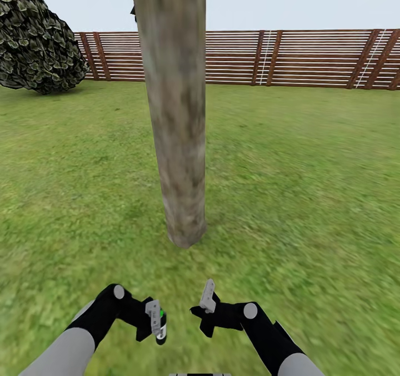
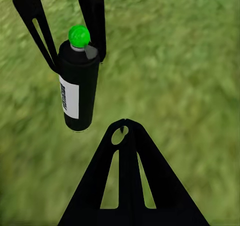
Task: In the garden, pick up the pesticide atomizer on the floor and spray pesticide onto both trees until each tree trunk is fully covered.
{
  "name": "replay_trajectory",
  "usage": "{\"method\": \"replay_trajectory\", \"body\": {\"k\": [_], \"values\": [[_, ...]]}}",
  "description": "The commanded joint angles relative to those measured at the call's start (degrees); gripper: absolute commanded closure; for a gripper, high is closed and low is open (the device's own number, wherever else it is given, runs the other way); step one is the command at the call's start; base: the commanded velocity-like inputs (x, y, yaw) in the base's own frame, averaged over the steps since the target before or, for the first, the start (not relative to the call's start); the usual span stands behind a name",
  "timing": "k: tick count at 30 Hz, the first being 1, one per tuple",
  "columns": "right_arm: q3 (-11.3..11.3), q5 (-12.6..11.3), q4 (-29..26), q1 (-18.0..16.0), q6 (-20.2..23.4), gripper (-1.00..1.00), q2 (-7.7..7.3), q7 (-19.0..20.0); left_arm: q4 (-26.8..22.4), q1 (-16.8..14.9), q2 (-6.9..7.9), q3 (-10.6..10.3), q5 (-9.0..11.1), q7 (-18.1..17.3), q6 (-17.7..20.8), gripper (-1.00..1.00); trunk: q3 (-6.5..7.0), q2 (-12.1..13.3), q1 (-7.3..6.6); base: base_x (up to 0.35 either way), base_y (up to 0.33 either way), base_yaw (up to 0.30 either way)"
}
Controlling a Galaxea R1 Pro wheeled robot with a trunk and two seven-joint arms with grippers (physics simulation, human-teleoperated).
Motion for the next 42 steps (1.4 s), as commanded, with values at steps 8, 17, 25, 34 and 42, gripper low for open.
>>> {"method": "replay_trajectory", "body": {"k": [8,17,25,34,42], "values": [[-0.24,0.04,0.21,0.0,-0.04,1.0,-0.27,0.0,0.58,0.13,4.25,0.09,0.19,0.01,-0.08,1.0,0.0,0.0,0.0,0.0,0.0,0.0],[-0.17,0.09,0.22,0.0,-0.16,1.0,-0.84,0.0,0.79,0.19,6.3,0.25,0.3,0.04,-0.14,1.0,0.0,0.0,0.0,0.0,0.0,0.0],[-0.26,0.04,0.41,0.0,-0.18,-1.0,-4.81,-0.3,0.92,0.24,10.2,0.36,0.36,0.19,-0.09,1.0,0.0,0.0,0.0,0.0,0.0,0.0],[-14.45,0.06,2.76,0.02,-0.2,-1.0,-7.55,-3.84,0.88,0.25,11.16,13.46,0.57,7.24,-0.24,1.0,0.0,0.0,0.0,0.0,0.0,0.0],[-29.04,0.17,3.01,0.32,-0.19,-1.0,-8.47,-30.5,1.65,0.25,8.75,26.0,7.51,25.82,-0.06,1.0,0.0,0.0,0.0,0.0,0.0,0.0]]}}
